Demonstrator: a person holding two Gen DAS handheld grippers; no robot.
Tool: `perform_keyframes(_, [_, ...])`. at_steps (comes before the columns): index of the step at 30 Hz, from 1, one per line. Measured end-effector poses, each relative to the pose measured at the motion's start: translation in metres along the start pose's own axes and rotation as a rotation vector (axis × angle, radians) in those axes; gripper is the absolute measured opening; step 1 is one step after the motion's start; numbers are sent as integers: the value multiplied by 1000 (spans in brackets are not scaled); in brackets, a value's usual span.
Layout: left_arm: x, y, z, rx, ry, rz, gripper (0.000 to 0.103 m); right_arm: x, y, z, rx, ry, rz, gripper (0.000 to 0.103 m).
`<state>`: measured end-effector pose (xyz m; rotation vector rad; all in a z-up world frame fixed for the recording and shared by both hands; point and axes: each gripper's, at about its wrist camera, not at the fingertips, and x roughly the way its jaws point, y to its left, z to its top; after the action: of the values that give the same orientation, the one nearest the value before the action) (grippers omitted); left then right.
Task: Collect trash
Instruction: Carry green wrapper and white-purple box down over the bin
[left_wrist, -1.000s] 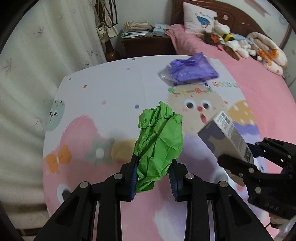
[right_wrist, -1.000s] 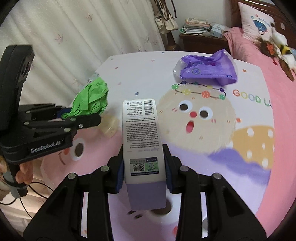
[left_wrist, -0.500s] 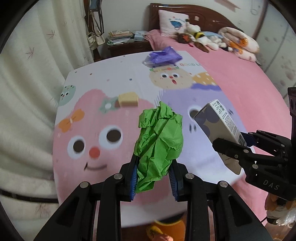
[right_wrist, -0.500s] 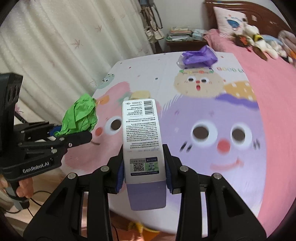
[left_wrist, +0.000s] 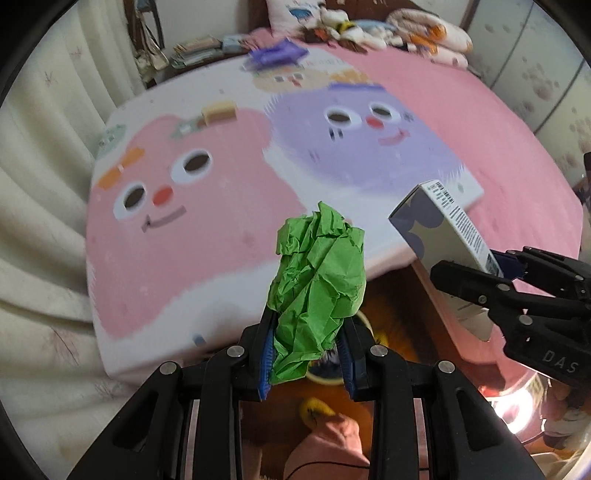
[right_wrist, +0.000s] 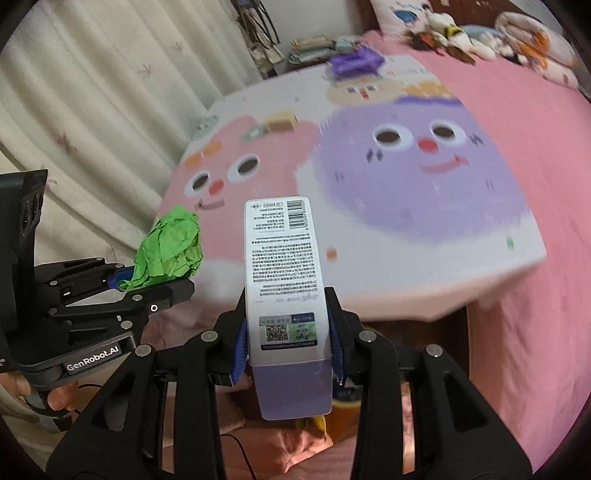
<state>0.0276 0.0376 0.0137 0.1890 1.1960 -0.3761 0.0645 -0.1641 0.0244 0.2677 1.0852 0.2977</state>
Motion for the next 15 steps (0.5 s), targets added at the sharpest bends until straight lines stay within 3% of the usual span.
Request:
perform_keyframes(7, [45, -33, -44, 20, 102, -20, 29, 13, -25, -61, 86, 93, -26, 32])
perform_keyframes(15, [134, -63, -89, -9, 230, -43, 29, 71, -77, -121, 160, 208, -29, 32])
